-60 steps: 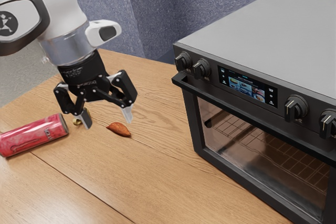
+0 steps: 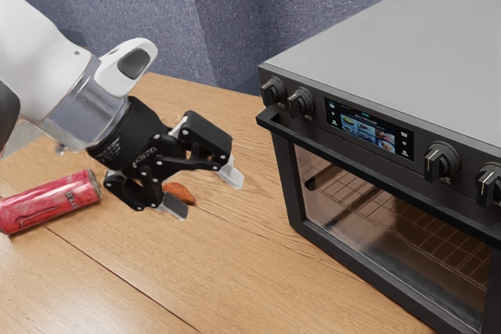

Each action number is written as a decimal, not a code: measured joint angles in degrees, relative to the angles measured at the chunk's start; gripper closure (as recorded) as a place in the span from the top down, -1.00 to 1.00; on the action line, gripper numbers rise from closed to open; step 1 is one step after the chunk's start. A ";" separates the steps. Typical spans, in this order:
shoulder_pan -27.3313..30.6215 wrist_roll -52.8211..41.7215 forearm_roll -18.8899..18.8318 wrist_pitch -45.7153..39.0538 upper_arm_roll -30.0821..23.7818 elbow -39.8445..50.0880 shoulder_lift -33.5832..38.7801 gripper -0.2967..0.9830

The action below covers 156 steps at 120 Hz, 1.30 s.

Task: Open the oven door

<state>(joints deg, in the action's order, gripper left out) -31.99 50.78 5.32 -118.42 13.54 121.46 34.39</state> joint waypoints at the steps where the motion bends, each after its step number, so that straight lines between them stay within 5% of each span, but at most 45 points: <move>1: -0.18 0.38 0.04 -0.58 0.00 0.02 -0.18 0.53; 62: -4.00 17.05 0.46 -20.47 -1.02 6.40 -1.35 0.53; 156: -4.11 26.26 0.70 -25.62 -1.84 -0.52 -13.84 0.53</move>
<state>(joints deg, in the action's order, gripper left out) -36.10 77.04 6.02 -144.04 11.70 120.94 20.55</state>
